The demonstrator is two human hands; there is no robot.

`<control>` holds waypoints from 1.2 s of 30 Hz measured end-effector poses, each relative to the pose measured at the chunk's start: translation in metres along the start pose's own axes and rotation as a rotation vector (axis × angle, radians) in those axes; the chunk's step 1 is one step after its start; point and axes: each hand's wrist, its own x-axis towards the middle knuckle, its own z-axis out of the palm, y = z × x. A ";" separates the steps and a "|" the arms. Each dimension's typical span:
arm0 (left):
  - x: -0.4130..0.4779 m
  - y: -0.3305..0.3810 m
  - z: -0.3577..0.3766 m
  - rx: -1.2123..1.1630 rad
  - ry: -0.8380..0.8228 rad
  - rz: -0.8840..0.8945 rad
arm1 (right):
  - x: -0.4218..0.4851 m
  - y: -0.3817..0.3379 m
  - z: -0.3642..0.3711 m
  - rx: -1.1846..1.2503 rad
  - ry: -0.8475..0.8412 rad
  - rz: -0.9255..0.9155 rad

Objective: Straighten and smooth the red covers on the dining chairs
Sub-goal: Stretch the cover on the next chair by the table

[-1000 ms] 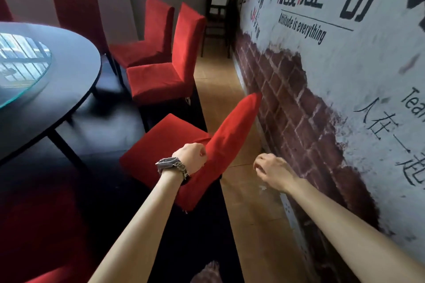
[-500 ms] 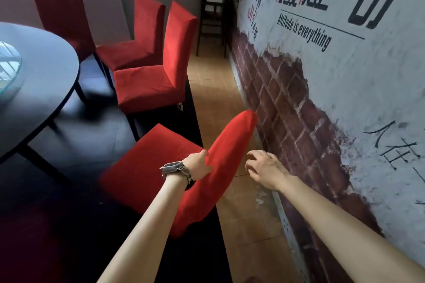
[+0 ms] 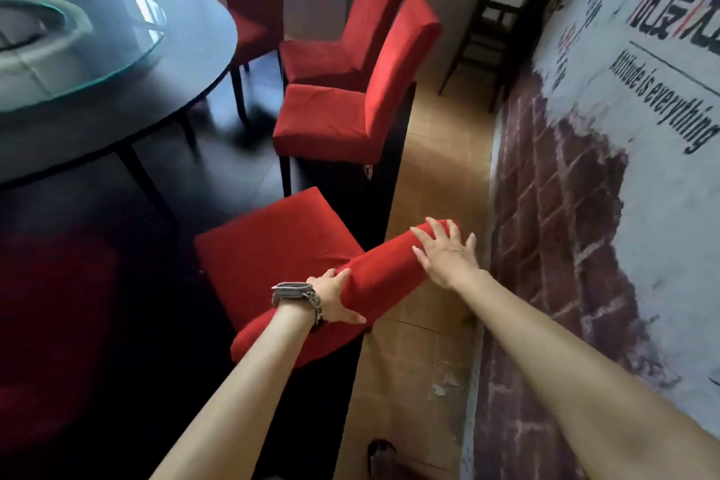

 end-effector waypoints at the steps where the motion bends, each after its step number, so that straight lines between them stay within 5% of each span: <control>1: 0.001 0.002 0.007 0.005 0.000 -0.032 | 0.007 0.004 -0.001 -0.013 -0.030 -0.006; 13: -0.013 0.009 0.052 0.062 0.281 -0.184 | 0.041 0.060 0.002 -0.006 -0.258 -0.084; 17: -0.020 -0.005 0.051 0.068 0.238 -0.308 | 0.040 0.065 0.003 0.038 -0.264 -0.119; 24: -0.052 -0.042 0.039 -0.264 0.129 -0.514 | 0.048 0.067 0.010 0.591 -0.294 -0.010; 28: -0.055 -0.059 0.037 -0.558 0.221 -0.660 | 0.057 0.052 0.016 0.932 -0.100 0.199; 36: -0.048 -0.075 0.049 -0.909 0.323 -0.908 | 0.088 0.026 0.022 1.016 -0.077 0.435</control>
